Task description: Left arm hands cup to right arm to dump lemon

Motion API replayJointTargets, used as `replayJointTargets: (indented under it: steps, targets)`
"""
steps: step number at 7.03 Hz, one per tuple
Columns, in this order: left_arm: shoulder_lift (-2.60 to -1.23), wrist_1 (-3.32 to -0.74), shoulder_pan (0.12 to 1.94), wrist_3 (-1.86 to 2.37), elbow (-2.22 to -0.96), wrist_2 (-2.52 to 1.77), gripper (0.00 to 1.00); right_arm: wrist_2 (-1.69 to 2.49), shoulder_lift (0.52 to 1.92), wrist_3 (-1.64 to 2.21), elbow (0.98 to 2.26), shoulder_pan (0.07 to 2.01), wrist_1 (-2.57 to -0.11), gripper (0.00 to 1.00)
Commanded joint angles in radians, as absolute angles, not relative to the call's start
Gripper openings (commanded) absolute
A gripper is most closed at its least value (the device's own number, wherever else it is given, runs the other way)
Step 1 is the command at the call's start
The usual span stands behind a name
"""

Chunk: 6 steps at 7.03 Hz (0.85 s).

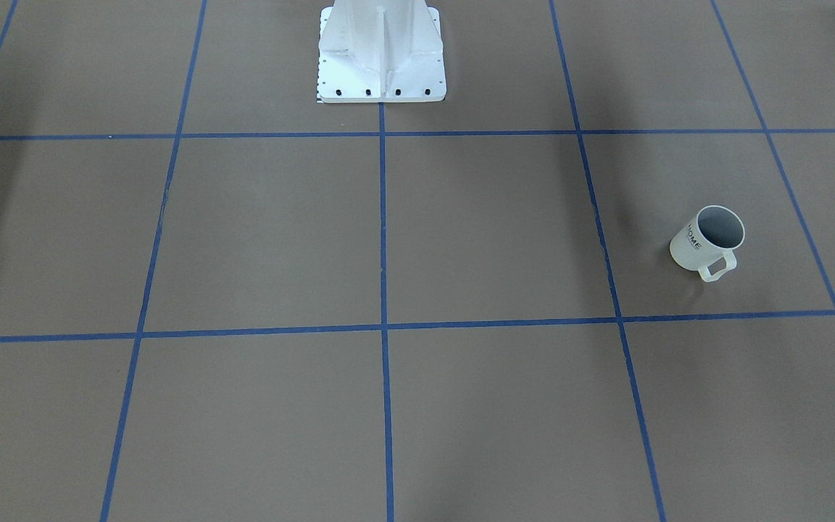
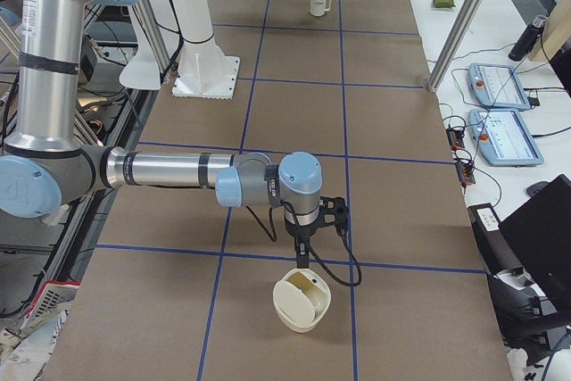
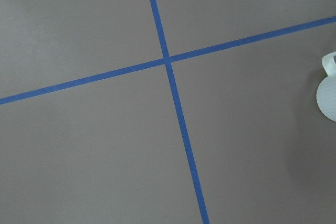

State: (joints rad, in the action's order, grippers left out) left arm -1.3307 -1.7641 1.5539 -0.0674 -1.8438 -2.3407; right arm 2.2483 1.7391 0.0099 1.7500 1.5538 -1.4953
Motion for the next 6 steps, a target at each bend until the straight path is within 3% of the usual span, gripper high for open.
replayJointTargets:
  steps: [1, 6]
  targets:
    - [-1.325, -1.773, 1.554, -0.061, -1.829, -2.349, 1.0, 2.25, 1.732, 0.011, 1.741, 1.549, -1.493, 1.0]
    - [-1.325, -1.773, 1.552, -0.063, -1.813, -2.332, 1.0, 2.283, 1.735, 0.011, 1.733, 1.546, -1.488, 1.0]
